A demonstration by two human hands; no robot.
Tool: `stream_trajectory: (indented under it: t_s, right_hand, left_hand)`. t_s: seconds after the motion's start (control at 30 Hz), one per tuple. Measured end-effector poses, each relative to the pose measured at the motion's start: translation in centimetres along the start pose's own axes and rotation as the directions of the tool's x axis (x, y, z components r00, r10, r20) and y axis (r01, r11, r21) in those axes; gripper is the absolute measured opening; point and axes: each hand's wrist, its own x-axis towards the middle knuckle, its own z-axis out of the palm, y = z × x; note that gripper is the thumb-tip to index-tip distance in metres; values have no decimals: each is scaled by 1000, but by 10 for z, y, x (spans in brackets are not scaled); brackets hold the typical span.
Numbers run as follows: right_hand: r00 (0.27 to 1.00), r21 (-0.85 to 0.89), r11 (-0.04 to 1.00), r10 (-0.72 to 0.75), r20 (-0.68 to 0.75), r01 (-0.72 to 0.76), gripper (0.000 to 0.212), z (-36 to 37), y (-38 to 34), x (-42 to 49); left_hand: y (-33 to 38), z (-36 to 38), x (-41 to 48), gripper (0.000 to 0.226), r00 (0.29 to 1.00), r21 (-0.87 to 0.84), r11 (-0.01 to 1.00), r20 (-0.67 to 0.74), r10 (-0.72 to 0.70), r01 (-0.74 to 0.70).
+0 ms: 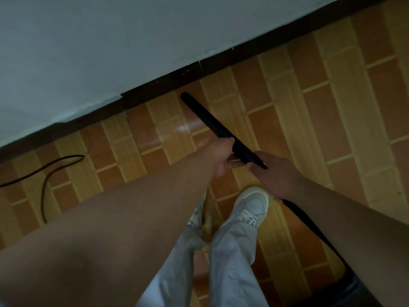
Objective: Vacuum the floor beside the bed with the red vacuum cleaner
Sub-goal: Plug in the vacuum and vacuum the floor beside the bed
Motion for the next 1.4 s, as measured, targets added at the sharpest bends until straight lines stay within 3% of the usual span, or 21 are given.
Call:
stream_trajectory:
  t_s: [0.3,0.53,0.63,0.77,1.0,1.23,1.4]
  right_hand:
    - [977,129,986,125,-171,-104,36,-24,45,-22]
    - [940,182,973,192,-281,-145,35,-24,51,-7]
    - [917,224,960,234,-322,-167,36,-32,50,0]
    - [901,250,946,285,-327,-208,44,-45,47,1]
    - [879,280,934,315,-358,-220,45,-63,52,0]
    - [959,94,987,152,-237,-133,34,-38,47,-3]
    - [973,49,995,94,-210,-85,36,-23,39,-4]
  left_hand:
    - [2,81,0,16,998,253,967,68,4,-21]
    - [8,108,12,23,995,467,879,3,102,-92]
    - [9,110,8,18,992,457,881,80,94,-121]
    - [10,108,4,47,992,445,888,106,75,-115]
    - [17,111,7,57,985,420,897,148,84,-140]
    - [18,106,14,17,993,399,910,78,86,-110]
    - [11,82,17,24,996,335,938,42,76,-86]
